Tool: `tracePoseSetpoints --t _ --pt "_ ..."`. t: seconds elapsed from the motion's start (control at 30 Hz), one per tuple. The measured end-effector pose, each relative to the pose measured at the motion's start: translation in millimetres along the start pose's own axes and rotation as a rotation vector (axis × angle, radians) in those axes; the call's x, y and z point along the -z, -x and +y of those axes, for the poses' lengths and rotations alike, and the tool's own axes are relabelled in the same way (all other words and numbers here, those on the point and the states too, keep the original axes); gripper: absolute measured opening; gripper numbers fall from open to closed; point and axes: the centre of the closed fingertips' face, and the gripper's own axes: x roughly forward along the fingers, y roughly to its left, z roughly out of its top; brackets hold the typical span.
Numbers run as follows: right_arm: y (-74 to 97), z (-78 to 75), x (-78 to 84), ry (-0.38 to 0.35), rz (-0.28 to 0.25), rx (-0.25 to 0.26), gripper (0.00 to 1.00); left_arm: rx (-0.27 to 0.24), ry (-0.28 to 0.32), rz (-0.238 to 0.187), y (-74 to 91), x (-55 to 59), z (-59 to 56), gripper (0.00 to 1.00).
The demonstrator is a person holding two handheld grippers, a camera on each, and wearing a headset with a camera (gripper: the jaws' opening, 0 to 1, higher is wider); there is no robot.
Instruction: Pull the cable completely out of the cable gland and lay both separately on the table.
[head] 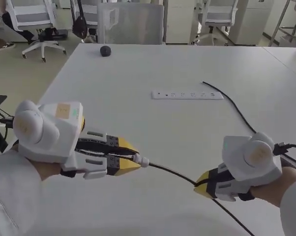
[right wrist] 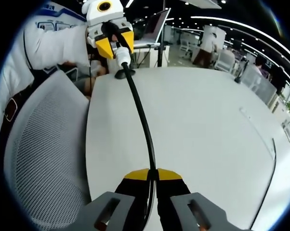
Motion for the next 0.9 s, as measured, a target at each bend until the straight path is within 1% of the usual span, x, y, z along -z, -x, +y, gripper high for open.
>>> tracePoseSetpoints --t 0.17,0.37,0.43,0.5,0.53,0.57,0.63,0.7,0.8,0.83,0.9 --pt "-3.2 -1.3 6.0 -0.024 0.008 -0.003 0.00 -0.004 0.001 -0.001 0.1 0.3 0.7 0.15" --pt "-5.6 2.7 6.2 -0.007 0.021 -0.010 0.00 -0.008 0.003 0.002 0.2 1.5 1.7 0.15" --pt "-5.1 6.9 2.6 -0.008 0.013 -0.021 0.04 -0.008 0.004 0.005 0.4 2.6 1.5 0.15" --pt "-4.9 9.2 -0.5 -0.008 0.011 -0.023 0.12 -0.007 0.005 0.007 0.2 3.5 1.4 0.15" --pt "-4.1 10.8 -4.2 0.000 0.005 -0.022 0.14 -0.007 0.007 0.007 0.0 3.6 1.3 0.15" --pt "-3.3 12.3 -7.1 0.006 -0.002 -0.025 0.14 -0.007 0.007 0.005 -0.2 3.4 1.2 0.15" --pt "-1.2 18.9 -18.0 0.010 -0.025 -0.046 0.14 -0.006 0.007 0.005 -0.8 3.5 1.2 0.15" --pt "0.4 22.3 -30.4 0.044 -0.048 -0.042 0.16 -0.004 0.008 0.003 -1.6 2.8 1.0 0.15" --pt "3.5 27.1 -50.9 0.076 -0.083 -0.044 0.15 -0.003 0.007 0.001 -2.3 2.0 0.9 0.15" --pt "4.9 27.9 -60.1 0.093 -0.099 -0.040 0.15 -0.002 0.005 0.001 -2.5 1.8 1.0 0.15" --pt "6.4 30.2 -71.8 0.110 -0.118 -0.040 0.14 -0.001 0.005 0.000 -2.8 1.2 0.9 0.15"
